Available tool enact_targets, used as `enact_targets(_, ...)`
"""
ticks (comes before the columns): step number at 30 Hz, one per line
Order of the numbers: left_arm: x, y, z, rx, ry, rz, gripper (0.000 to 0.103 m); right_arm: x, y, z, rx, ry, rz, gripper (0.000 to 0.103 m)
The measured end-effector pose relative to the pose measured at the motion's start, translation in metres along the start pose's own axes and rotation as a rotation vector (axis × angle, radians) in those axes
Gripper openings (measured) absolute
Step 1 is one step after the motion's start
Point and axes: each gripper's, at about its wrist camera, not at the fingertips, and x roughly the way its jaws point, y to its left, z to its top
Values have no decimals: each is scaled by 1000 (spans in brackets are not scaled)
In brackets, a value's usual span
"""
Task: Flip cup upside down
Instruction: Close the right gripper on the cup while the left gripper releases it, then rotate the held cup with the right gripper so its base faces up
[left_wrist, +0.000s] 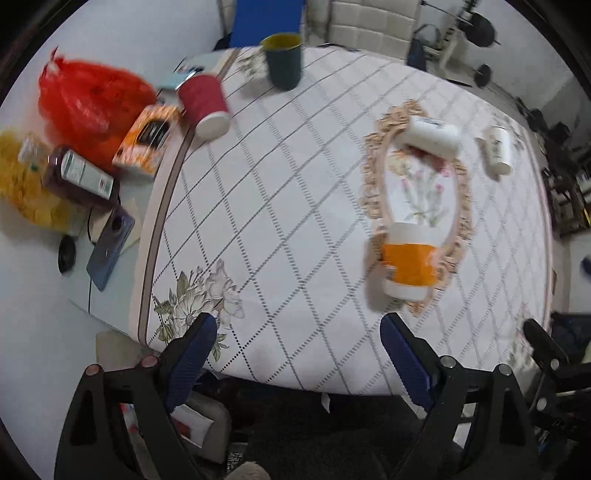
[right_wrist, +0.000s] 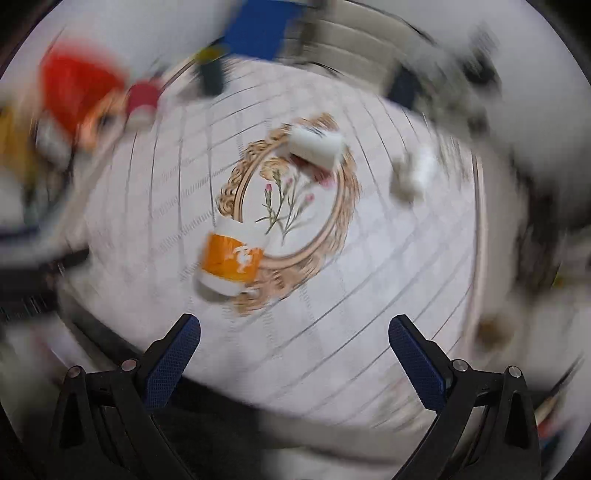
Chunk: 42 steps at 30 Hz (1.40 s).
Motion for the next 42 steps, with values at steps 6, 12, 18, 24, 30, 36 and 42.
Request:
enact_targets(6,61,17,-6,-99,67,10,91,44,87,-6,-940,-40,-296,103)
enact_targets(12,100,23,-11,-180,129,1,91,99,116,-61,-1811,-89,-453,103)
enact_targets(18,124,35,-18,-256,173,0,91,140,102,-79,-2343,-169,-534,103)
enact_targets(24,136,44,-20,-307,187,-9,91,163,100,-67,-2548,-139,-516,103)
enact_targets(30,142,50,-12,-320,190,-15,91,182,94,-53,-2666,-109,-501,103)
enact_targets(36,144,47,-7,-321,198,-14,91,195,93,-49,-2696,-105,-475,101)
enact_targets(42,145,41,0,-320,203,-7,91,205,86,-60,-2689,-95,-459,94)
